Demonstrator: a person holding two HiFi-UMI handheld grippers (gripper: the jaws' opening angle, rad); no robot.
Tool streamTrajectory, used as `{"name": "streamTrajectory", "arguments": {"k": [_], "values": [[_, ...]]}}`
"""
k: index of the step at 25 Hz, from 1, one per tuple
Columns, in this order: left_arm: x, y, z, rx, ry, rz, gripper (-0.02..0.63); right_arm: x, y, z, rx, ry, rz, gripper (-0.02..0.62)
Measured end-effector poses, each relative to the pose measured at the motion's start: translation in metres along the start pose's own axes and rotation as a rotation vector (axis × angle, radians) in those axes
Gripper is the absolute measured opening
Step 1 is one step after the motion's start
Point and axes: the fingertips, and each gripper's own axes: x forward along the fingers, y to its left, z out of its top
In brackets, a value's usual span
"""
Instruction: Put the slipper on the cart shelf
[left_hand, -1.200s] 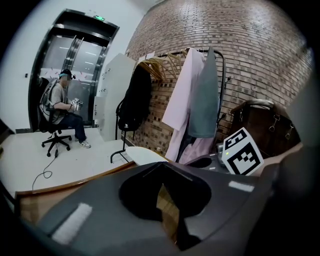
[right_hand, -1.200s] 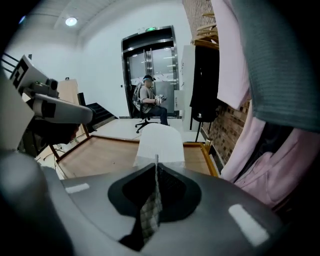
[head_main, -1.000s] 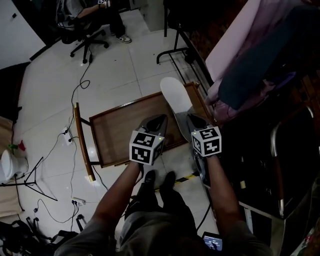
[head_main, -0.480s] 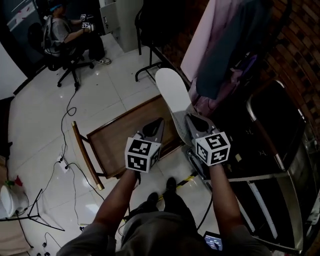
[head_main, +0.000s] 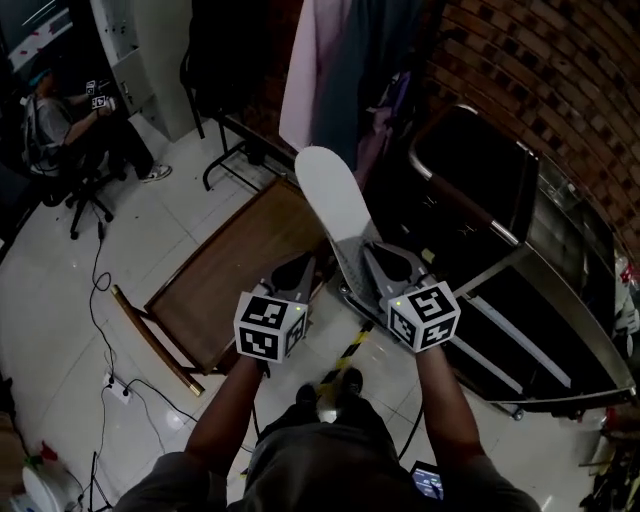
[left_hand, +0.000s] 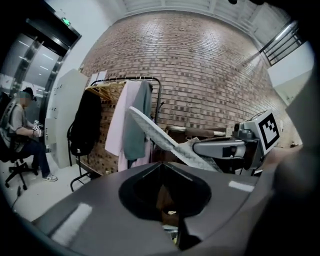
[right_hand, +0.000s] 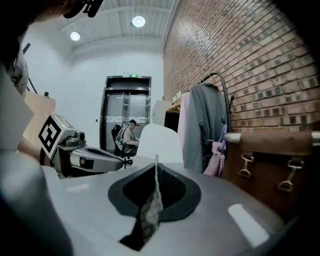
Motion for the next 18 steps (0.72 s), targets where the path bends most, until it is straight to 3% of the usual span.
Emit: {"name": "streamTrajectory", "arguments": {"k": [7, 18], "values": [[0.02, -0.095, -0.002, 0.04, 0.016, -0.181, 0.006, -0.107, -0.027, -0.018, 0.028, 0.008, -0.162, 0.009], [0.044, -0.266, -0.03, 0.099, 0.076, -0.354, 0.006, -0.288, -0.074, -0.066, 0.081, 0.016, -0.354, 0.009]]}}
